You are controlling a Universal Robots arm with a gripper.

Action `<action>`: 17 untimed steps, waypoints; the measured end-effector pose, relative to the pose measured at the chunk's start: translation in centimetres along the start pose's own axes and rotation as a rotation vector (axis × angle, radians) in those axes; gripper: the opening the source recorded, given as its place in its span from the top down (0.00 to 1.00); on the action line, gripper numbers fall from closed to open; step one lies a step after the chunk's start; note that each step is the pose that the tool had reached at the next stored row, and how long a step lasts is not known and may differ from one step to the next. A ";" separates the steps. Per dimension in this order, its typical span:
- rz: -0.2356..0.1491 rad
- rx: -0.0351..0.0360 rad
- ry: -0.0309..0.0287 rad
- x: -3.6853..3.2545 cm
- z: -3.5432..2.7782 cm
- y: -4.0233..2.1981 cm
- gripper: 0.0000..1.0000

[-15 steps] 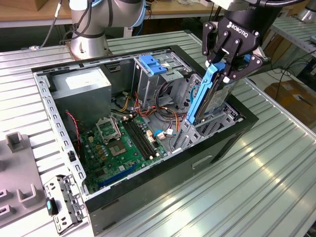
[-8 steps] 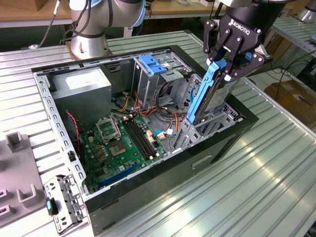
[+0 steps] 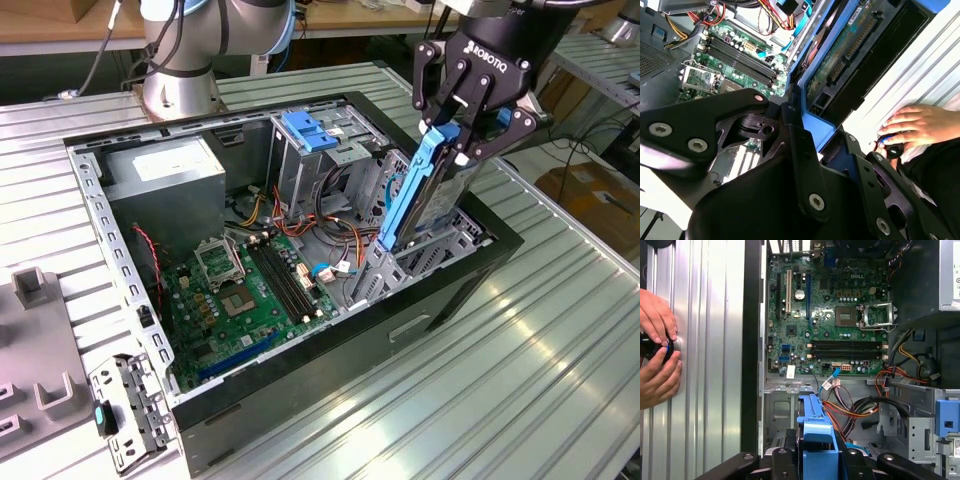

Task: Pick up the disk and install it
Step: 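Insert the disk into the insertion slot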

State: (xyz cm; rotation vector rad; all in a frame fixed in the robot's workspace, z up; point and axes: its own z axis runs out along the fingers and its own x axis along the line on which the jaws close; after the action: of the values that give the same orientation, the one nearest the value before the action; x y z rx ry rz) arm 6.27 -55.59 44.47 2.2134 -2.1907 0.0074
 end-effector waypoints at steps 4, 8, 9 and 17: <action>0.008 -0.0001 -0.0004 0.01 0.17 0.03 0.63; 0.010 -0.0002 -0.0005 0.01 0.25 0.04 0.63; 0.010 -0.0002 -0.0006 0.01 0.25 0.04 0.63; 0.010 -0.0002 -0.0010 0.00 0.45 0.03 0.62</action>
State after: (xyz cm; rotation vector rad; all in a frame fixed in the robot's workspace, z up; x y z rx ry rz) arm 6.22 -55.60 44.02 2.2027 -2.2023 0.0064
